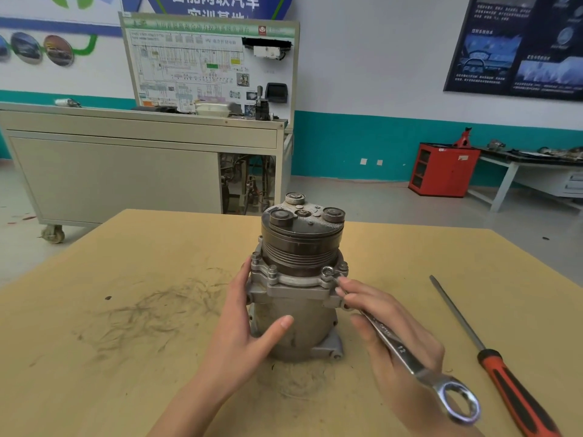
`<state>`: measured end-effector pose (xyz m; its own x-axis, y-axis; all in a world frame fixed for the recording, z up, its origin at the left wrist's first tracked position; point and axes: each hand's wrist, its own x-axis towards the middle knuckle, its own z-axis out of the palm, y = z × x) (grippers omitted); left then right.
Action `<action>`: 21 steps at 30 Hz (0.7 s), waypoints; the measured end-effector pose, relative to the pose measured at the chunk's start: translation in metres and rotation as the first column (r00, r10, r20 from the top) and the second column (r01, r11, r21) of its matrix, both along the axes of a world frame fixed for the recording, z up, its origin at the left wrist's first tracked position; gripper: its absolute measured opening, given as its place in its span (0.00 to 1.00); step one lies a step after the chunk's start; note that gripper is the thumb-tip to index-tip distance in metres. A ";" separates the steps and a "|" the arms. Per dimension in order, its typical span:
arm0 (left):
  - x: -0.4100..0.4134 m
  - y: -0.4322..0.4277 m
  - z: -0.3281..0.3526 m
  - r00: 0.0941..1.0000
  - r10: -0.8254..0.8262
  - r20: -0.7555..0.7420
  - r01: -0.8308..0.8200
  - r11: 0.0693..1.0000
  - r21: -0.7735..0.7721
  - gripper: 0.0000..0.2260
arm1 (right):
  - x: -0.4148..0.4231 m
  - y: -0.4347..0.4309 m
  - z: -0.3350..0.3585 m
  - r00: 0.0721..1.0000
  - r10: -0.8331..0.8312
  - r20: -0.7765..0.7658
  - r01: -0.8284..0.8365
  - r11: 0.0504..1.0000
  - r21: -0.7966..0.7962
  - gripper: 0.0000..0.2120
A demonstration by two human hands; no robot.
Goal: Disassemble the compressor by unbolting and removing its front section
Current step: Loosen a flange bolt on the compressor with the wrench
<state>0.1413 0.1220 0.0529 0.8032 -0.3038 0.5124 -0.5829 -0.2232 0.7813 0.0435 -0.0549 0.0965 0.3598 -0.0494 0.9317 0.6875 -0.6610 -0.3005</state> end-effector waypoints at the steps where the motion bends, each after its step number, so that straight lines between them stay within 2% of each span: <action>1: 0.000 0.000 0.000 1.000 0.001 0.003 -0.001 1.000 0.002 0.39 | 0.000 0.000 -0.001 1.000 0.003 0.000 -0.003 1.000 -0.004 0.10; 5: -0.001 -0.001 0.001 1.000 0.000 0.017 -0.001 1.000 0.009 0.38 | -0.001 0.001 -0.003 1.000 -0.007 -0.001 0.007 1.000 0.008 0.08; 8: -0.001 0.000 0.000 1.000 0.003 0.025 -0.004 1.000 0.014 0.38 | 0.001 0.003 0.002 0.999 -0.043 0.010 0.043 0.999 0.015 0.11; 16: 0.001 -0.001 -0.001 1.000 0.010 0.023 -0.011 1.000 0.015 0.38 | 0.005 0.007 0.023 0.979 -0.183 0.088 0.198 0.959 -0.205 0.19; 19: 0.000 0.000 -0.002 0.999 0.013 0.035 -0.013 1.000 0.015 0.37 | 0.006 0.003 0.019 0.980 -0.150 0.128 0.179 0.949 -0.259 0.18; 21: -0.001 0.000 -0.001 0.999 0.015 0.032 -0.016 1.000 0.012 0.36 | 0.006 -0.003 0.014 0.993 -0.066 0.099 0.086 0.972 -0.220 0.15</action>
<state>0.1407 0.1222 0.0517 0.7909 -0.2978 0.5346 -0.6042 -0.2415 0.7593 0.0493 -0.0576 0.1101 0.2769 0.1401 0.9506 0.6501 -0.7558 -0.0780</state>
